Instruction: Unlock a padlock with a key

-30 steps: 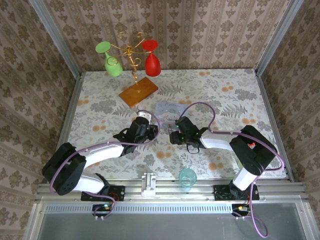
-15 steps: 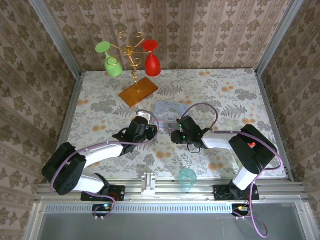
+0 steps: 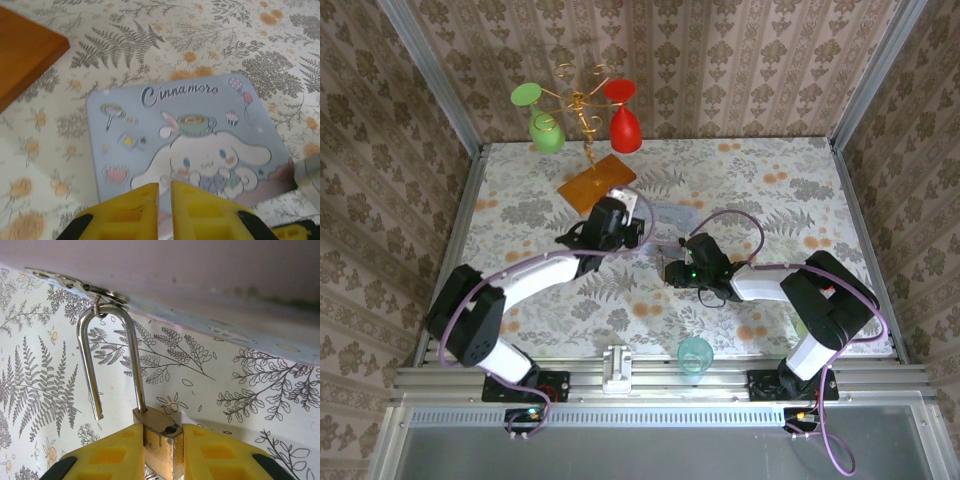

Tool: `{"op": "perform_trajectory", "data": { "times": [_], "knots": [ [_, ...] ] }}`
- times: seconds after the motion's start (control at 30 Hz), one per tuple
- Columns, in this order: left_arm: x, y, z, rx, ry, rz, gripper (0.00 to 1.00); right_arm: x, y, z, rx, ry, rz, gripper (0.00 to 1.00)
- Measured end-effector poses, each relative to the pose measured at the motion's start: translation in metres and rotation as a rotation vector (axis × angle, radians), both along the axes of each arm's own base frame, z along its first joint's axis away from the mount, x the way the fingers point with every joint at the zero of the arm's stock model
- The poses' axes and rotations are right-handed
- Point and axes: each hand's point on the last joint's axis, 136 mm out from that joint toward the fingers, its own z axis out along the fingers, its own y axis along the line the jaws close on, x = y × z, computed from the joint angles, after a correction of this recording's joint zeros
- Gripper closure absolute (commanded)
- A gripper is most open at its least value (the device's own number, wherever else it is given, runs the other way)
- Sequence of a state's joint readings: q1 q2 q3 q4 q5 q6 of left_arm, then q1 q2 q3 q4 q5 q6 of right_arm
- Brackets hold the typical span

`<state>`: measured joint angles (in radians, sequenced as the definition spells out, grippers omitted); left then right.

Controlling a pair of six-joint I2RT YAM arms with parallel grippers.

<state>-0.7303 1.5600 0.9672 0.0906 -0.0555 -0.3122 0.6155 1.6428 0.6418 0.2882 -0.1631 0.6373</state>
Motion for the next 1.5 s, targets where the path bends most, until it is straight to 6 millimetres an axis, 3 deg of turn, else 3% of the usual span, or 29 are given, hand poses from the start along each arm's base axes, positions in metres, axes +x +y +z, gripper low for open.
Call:
{"op": "perform_trajectory", "data": {
  "times": [0.13,0.33,0.43,0.87,1.07,1.2,1.5],
  "knots": [
    [0.018,-0.018,-0.011,0.084,-0.006,-0.056,0.83,0.001,0.000,0.000,0.009,0.000,-0.006,0.99],
    [0.022,-0.011,-0.051,0.201,0.057,-0.081,0.83,0.002,-0.003,0.002,0.030,0.001,-0.016,0.78],
    [0.023,-0.009,-0.051,0.207,0.055,-0.084,0.83,0.003,-0.008,0.001,0.020,-0.002,-0.018,0.65],
    [0.020,-0.013,-0.055,0.189,0.060,-0.100,0.83,0.007,-0.002,-0.004,-0.071,0.026,0.024,0.50],
    [0.021,-0.014,-0.055,0.171,0.056,-0.096,0.84,0.010,0.001,-0.006,-0.084,0.038,0.028,0.52],
    [0.021,-0.014,-0.055,0.160,0.057,-0.091,0.83,0.011,0.001,-0.009,-0.123,0.049,0.026,0.68],
    [0.019,-0.018,-0.054,0.128,0.066,-0.099,0.84,0.017,0.000,-0.012,-0.135,0.039,0.006,0.81]
  ]
}}
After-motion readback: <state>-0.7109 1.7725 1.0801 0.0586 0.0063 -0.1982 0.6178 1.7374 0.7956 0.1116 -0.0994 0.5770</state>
